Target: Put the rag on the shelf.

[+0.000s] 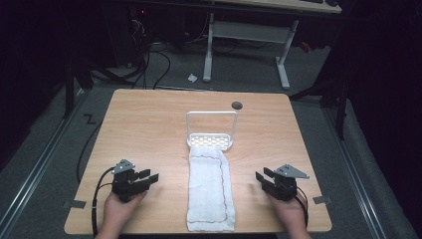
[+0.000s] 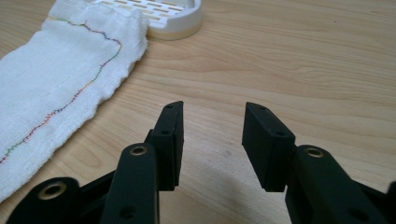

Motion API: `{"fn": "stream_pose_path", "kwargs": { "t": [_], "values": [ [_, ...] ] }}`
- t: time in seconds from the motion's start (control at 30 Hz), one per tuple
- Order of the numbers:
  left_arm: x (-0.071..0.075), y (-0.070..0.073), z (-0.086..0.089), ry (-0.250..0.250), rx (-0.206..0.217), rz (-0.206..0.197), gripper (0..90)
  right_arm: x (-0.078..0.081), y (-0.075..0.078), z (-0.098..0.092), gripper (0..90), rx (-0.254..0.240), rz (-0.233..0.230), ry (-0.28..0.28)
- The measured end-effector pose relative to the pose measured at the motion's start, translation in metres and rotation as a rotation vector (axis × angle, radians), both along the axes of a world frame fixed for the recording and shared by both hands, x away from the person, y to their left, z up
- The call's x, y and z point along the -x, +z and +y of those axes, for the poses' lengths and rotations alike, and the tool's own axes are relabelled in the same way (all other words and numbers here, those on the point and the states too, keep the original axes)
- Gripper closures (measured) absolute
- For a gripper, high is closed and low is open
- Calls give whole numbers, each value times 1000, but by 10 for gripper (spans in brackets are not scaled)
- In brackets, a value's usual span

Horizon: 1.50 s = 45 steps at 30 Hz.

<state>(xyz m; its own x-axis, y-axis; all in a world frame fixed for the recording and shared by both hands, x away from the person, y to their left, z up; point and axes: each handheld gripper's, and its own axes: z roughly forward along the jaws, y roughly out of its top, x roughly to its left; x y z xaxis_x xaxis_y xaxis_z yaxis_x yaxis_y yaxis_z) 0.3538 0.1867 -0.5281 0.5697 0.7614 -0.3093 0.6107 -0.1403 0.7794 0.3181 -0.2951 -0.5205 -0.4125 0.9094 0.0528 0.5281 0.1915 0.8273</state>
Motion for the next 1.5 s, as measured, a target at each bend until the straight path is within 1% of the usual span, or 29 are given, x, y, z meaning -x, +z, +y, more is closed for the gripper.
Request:
{"fn": "stream_pose_path", "kwargs": {
  "t": [0.03,0.07,0.1,0.13,0.17,0.23,0.27,0.3,0.33,0.37,0.4,0.43,0.47,0.5,0.53,0.57,0.6,0.63,0.73,0.8,0.87,0.93,0.97,1.0,1.07,1.2,1.23,1.37,1.5],
  "values": [
    [0,1,-3,-9,6,-5,601,0,0,2,646,-7,2,16],
    [0,1,-3,-9,6,-5,644,0,0,2,646,-7,2,16],
    [0,4,-10,-38,41,-6,663,-1,1,10,689,-11,5,52],
    [0,4,-10,-38,41,-6,683,-1,1,10,689,-11,5,52],
    [-1,6,-17,-62,43,-1,705,-3,2,24,750,2,15,97],
    [1,10,-42,-121,-3,-13,765,-5,5,36,809,5,20,129],
    [1,10,-42,-121,-3,-13,834,-5,5,36,809,5,20,129],
    [1,10,-59,-183,-27,-14,900,-10,7,49,883,19,19,164],
    [1,10,-59,-183,-27,-14,900,-10,7,49,883,19,19,164],
    [1,11,-78,-226,-68,-32,900,-16,7,62,900,32,25,205],
    [1,11,-89,-249,-78,-37,900,-19,7,67,900,36,31,218],
    [0,9,-96,-253,-74,-41,900,-23,5,76,900,53,45,240],
    [-2,7,-103,-260,-82,-42,900,-26,3,82,900,70,51,254],
    [-2,7,-103,-260,-82,-42,900,-26,3,82,900,70,51,254],
    [-4,5,-109,-262,-86,-34,899,-32,-2,92,900,97,61,263],
    [-5,0,-118,-269,-108,-22,899,-34,-4,94,900,102,73,257],
    [-5,-2,-120,-280,-120,-12,899,-36,-7,96,900,110,87,256],
    [-5,-5,-123,-299,-152,1,899,-36,-9,96,900,111,96,257],
    [-2,-6,-124,-302,-160,-9,899,-35,-11,96,900,111,101,259],
    [3,-5,-124,-321,-169,-1,898,-30,-11,95,900,106,104,259],
    [5,-5,-123,-326,-165,1,895,-27,-12,95,900,104,101,262],
    [12,-5,-121,-343,-156,11,889,-18,-11,95,900,125,93,283],
    [12,-5,-121,-343,-156,11,881,-18,-11,95,900,125,93,283],
    [16,-5,-120,-362,-152,19,875,-10,-10,95,896,142,93,302],
    [18,-5,-119,-367,-150,23,871,-4,-10,94,895,154,89,314],
    [28,-5,-120,-399,-146,34,869,4,-11,91,892,135,98,323],
    [28,-5,-120,-399,-146,34,869,4,-11,91,892,135,98,323],
    [38,-5,-121,-429,-147,28,864,15,-11,87,880,128,98,328],
    [42,-4,-121,-449,-157,31,855,24,-11,88,865,144,90,333]
  ]
}}
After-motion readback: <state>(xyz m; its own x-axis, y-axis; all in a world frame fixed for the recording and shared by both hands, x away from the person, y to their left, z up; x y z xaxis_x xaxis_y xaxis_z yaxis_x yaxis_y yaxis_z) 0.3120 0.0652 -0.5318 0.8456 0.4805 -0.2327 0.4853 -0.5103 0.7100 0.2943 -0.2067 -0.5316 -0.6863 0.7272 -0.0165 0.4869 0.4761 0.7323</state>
